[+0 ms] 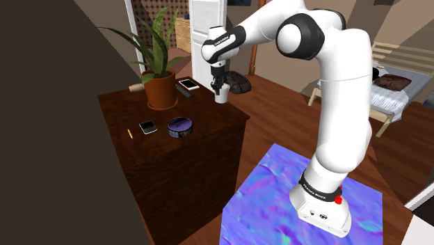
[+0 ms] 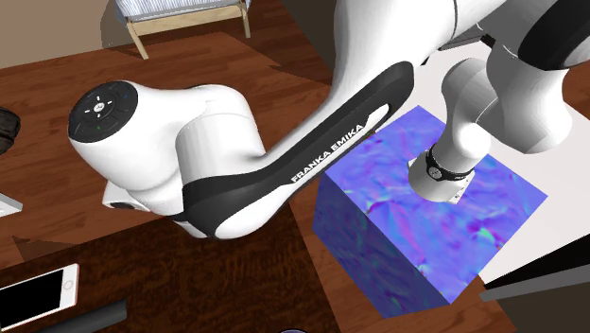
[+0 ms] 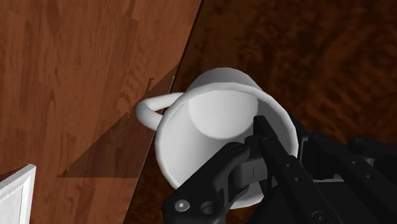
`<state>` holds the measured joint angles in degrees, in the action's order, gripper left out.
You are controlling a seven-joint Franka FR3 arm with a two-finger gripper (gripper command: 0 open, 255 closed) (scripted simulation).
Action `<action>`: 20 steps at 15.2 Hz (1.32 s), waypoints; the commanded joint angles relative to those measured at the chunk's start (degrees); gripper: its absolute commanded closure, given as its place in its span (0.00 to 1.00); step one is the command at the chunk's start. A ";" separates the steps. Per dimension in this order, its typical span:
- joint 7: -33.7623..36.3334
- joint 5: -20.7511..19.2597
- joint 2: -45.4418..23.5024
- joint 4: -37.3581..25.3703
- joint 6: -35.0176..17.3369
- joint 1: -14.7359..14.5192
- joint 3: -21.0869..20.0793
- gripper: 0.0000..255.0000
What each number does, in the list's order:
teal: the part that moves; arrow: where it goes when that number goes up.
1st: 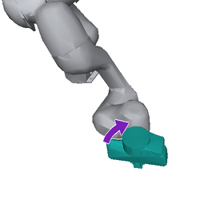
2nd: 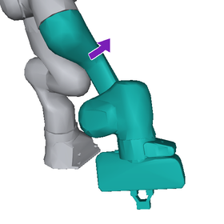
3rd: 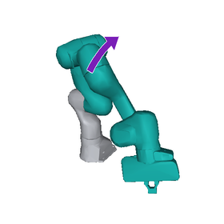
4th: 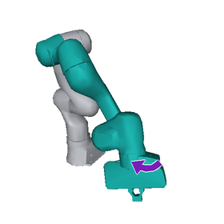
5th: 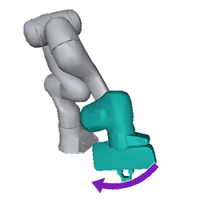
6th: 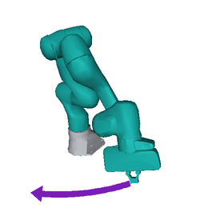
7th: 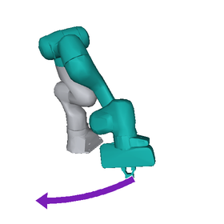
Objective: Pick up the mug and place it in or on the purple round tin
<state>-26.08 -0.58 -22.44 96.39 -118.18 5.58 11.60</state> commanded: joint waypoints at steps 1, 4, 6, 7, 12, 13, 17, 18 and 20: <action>0.06 -0.11 0.61 -0.64 1.23 -0.09 0.03 1.00; 0.01 -0.22 1.34 -1.93 3.25 -0.12 0.10 1.00; -0.03 -0.29 1.78 -2.86 4.61 -0.14 0.13 1.00; -0.05 -0.32 1.98 -3.35 5.30 -0.15 0.15 1.00; -0.18 -0.44 2.82 -6.04 8.80 -0.16 0.23 1.00; -0.21 -0.46 2.95 -6.63 9.51 -0.16 0.24 1.00; -0.34 -0.51 3.34 -9.15 12.42 -0.13 0.29 1.00; -0.38 -0.52 3.41 -9.82 13.16 -0.12 0.30 1.00; 2.11 -1.02 4.89 -8.18 13.12 -1.90 -0.41 1.00</action>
<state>-24.95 -1.40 -18.17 87.70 -105.23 4.37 11.47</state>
